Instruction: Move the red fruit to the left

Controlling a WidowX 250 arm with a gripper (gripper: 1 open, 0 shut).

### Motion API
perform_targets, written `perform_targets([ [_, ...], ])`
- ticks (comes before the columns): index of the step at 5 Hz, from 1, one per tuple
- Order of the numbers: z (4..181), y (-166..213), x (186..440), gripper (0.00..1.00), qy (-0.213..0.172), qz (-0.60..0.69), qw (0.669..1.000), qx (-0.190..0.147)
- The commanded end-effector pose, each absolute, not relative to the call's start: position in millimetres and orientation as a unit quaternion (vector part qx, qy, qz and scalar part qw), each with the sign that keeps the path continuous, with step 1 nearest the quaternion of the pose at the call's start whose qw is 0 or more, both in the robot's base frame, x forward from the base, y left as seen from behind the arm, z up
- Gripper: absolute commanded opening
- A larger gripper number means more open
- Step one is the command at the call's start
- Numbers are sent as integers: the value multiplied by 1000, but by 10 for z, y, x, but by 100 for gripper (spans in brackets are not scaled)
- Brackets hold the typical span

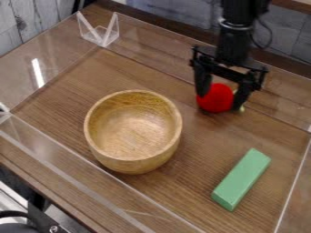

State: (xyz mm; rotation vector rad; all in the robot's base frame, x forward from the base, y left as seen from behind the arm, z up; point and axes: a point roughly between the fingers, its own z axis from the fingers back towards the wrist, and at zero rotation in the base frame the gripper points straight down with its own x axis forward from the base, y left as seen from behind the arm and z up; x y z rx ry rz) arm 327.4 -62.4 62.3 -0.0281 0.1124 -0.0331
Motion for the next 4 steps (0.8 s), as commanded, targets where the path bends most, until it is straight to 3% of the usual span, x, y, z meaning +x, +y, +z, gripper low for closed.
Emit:
perform_targets([
  [1, 766, -708, 3495, 100, 24, -17, 999, -17],
  [3, 572, -712, 3615, 100, 32, 13, 999, -15],
  [4, 413, -768, 3557, 100, 34, 2, 999, -14],
])
